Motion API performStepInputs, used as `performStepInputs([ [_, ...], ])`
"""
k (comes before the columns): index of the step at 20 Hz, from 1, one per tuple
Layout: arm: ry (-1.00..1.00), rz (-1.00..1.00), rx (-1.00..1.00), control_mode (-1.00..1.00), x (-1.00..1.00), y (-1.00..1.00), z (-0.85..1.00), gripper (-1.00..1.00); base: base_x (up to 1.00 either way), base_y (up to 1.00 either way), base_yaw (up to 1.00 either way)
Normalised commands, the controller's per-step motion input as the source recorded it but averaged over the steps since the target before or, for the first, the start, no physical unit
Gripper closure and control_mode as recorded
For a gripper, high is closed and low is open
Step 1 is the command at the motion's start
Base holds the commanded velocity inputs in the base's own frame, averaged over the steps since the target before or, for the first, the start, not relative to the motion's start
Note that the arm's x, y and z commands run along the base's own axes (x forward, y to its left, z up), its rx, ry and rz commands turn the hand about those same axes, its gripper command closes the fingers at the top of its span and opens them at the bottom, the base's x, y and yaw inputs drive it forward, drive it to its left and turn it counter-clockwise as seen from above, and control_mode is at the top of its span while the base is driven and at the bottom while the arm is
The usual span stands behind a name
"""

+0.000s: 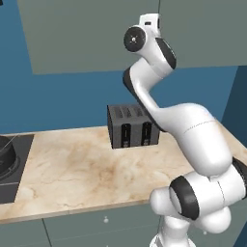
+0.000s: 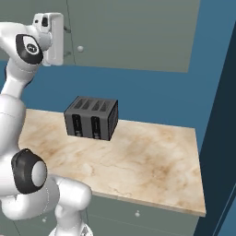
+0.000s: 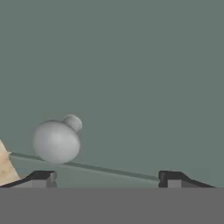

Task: Open the cabinet and move the ladle to the pot. Then close the cabinet.

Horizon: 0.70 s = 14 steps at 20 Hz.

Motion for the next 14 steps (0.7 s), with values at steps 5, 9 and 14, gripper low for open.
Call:
performStepInputs([
  [5, 0.00, 0.05, 0.00, -1.00, 0.82, -0.01, -0.13, -1.00, 0.00, 0.00, 0.00],
  [9, 0.00, 0.04, 0.00, -1.00, 0.78, 0.00, -0.14, -1.00, 0.00, 0.00, 0.00],
  [14, 0.00, 0.04, 0.00, -1.00, 0.60, 0.00, -0.12, -1.00, 0.00, 0.00, 0.00],
])
